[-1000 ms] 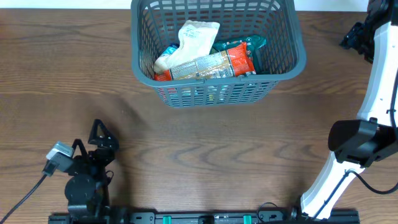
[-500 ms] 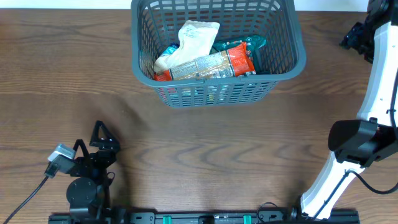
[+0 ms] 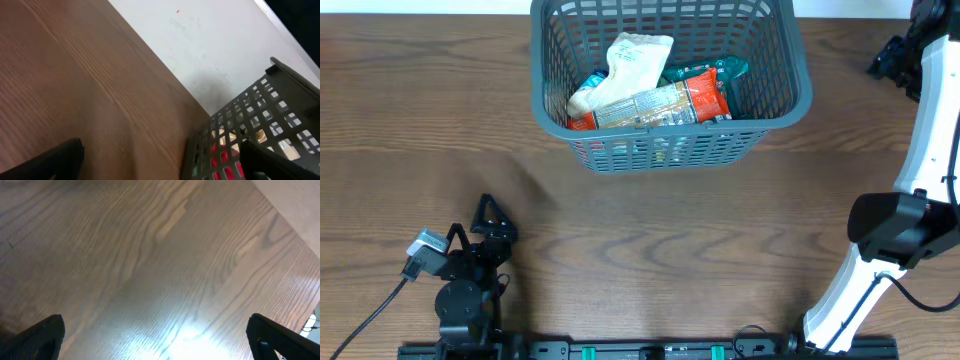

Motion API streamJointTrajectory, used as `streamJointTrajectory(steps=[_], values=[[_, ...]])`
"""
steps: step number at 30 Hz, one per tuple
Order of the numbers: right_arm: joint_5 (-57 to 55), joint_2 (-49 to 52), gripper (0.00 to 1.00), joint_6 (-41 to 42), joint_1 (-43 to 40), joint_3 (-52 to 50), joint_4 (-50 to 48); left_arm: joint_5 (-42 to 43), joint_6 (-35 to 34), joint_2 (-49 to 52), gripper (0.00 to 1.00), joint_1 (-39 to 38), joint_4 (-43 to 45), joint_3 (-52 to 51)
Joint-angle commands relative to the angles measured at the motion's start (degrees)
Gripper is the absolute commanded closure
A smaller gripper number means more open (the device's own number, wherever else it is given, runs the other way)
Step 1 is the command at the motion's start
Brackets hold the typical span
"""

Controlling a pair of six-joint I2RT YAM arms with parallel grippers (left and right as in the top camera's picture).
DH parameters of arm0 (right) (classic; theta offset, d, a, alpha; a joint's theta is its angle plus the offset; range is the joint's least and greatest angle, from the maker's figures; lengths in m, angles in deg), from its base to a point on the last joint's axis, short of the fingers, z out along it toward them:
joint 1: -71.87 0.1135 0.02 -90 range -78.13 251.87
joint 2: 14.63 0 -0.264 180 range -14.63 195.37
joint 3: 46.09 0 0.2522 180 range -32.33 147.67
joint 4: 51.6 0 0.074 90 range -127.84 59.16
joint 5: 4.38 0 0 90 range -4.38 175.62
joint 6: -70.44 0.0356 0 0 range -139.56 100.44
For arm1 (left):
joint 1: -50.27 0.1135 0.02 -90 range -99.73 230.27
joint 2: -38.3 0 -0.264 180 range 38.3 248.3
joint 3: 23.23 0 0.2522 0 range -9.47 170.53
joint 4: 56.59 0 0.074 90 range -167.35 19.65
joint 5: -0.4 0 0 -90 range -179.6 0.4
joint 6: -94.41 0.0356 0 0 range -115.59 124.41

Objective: Pack container

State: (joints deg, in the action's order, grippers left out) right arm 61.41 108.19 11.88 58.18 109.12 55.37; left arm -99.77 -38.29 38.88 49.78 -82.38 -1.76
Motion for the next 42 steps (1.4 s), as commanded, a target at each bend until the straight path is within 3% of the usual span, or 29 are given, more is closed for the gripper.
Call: streamJointTrajectory(steps=[1,26,30,42], values=[[-0.81,-0.61,0.01,0.68,0.17,-0.13,0.02,0.79,-0.55,-0.48,0.01,-0.26,0.66,-1.55],[-0.81,-0.61,0.01,0.68,0.17,-0.13,0.02,0.48,-0.26,-0.48,0.01,-0.24,2.32,-4.7],[-0.81,-0.61,0.01,0.68,0.17,-0.13,0.02,0.66,9.68,-0.48,0.02,-0.24,2.32,-4.7],[-0.81,-0.61,0.01,0.68,0.17,-0.13,0.02,0.7,50.56,-0.48,0.01,-0.24,2.29,-4.7]])
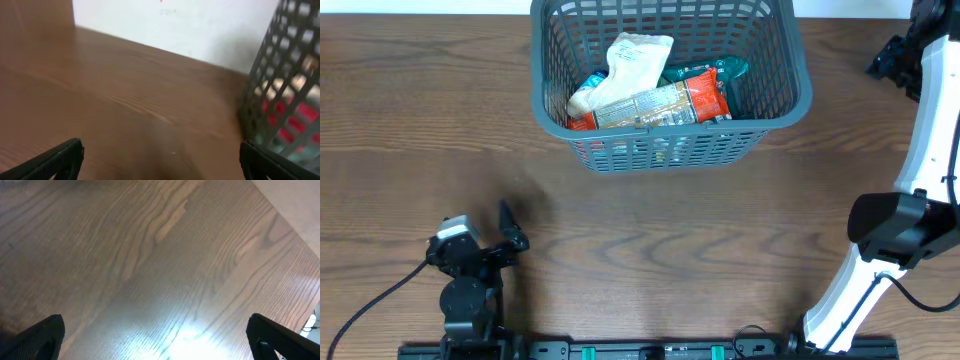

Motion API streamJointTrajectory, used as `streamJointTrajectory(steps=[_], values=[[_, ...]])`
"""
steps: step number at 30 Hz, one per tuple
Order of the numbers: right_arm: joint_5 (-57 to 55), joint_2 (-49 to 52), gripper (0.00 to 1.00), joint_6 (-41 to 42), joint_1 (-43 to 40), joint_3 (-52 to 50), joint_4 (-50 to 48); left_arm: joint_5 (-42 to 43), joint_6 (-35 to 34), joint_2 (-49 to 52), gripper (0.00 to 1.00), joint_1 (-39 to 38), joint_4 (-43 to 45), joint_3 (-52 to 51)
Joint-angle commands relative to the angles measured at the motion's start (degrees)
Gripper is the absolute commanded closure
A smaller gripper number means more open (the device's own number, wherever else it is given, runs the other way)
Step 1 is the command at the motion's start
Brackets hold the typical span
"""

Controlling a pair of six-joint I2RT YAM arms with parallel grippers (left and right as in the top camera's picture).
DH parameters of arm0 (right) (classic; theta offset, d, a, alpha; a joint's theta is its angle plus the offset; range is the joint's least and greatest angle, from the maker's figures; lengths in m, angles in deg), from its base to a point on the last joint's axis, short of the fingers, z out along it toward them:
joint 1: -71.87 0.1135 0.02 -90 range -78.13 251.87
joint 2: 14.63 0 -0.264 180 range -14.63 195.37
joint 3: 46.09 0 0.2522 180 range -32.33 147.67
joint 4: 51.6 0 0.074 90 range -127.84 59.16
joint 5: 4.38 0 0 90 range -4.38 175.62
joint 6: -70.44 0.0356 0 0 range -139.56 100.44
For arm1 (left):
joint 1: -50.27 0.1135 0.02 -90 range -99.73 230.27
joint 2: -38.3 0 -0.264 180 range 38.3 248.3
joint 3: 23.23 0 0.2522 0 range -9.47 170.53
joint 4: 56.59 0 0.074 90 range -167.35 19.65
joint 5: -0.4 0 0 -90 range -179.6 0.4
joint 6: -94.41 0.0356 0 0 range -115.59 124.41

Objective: Pack container

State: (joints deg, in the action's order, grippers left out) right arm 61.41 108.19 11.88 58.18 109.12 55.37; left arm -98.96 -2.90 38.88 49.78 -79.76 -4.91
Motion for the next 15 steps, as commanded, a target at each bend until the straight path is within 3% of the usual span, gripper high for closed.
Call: streamJointTrajectory(steps=[1,5,15], values=[[-0.79,-0.61,0.01,0.68,0.17,-0.13,0.02,-0.11,16.96,-0.48,0.02,-0.24,-0.33,-1.55],[-0.81,-0.61,0.01,0.68,0.17,-0.13,0.02,-0.07,20.2,-0.48,0.01,-0.24,-0.33,-1.55],[-0.81,-0.61,0.01,0.68,0.17,-0.13,0.02,-0.07,20.15,-0.48,0.01,-0.24,-0.31,-1.55]])
